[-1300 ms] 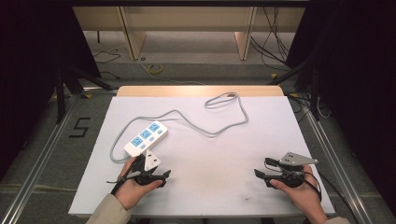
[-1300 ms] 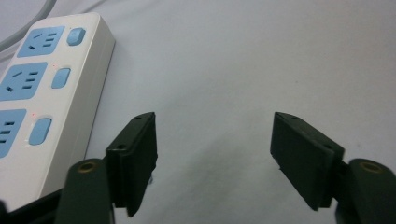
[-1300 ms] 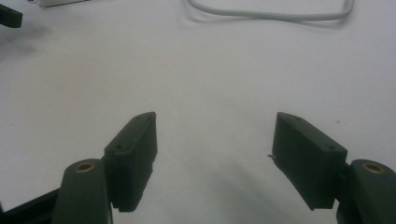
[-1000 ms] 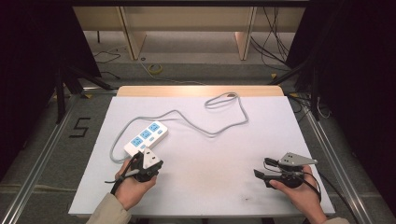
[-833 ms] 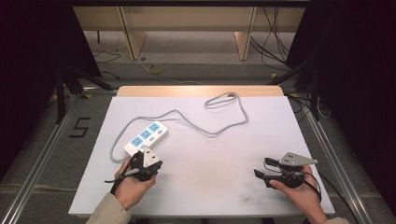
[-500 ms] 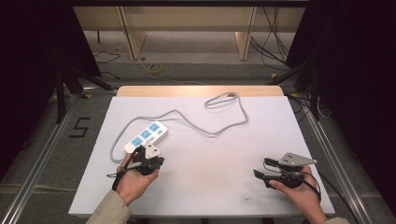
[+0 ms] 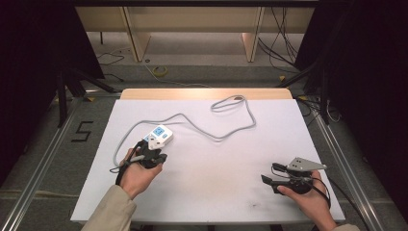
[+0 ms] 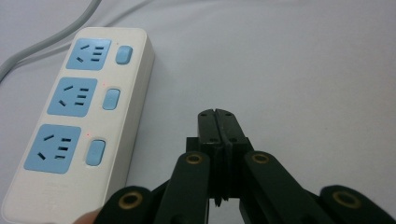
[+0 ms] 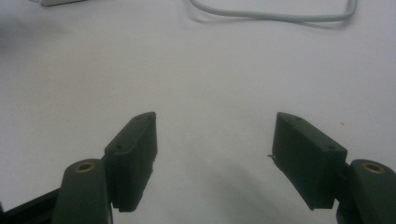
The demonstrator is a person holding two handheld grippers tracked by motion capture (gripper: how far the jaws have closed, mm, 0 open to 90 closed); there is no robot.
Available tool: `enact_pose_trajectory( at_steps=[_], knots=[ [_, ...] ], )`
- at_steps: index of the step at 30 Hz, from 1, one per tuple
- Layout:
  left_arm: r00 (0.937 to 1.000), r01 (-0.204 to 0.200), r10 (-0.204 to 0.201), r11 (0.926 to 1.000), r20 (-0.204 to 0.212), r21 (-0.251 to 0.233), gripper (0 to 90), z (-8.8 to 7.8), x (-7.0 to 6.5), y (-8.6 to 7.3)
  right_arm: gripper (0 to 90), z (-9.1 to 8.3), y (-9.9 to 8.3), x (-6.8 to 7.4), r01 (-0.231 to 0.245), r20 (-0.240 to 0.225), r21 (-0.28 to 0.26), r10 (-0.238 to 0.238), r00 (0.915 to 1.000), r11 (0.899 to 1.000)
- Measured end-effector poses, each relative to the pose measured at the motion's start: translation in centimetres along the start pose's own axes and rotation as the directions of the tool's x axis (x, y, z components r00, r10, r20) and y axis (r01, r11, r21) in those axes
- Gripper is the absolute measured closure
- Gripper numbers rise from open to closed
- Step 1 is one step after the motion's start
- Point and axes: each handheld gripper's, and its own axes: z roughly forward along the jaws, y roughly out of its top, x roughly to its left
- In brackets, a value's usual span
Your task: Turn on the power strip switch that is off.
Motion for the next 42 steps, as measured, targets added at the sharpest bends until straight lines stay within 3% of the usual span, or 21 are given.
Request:
enact_pose_trajectory(
  at_steps=[17,42],
  knots=[
    [0.9995,0.007,-0.006,0.999,-0.032,0.044,89.7,1.2,1.6,1.6,31.8,0.0,0.0,0.0,0.001,-0.001,0.001,-0.001,1.0,1.0],
    [0.9982,-0.001,0.005,0.9974,-0.061,0.072,89.8,2.3,3.1,3.7,31.8,0.0,0.0,0.0,0.002,-0.001,0.005,-0.002,1.0,1.0]
  ],
)
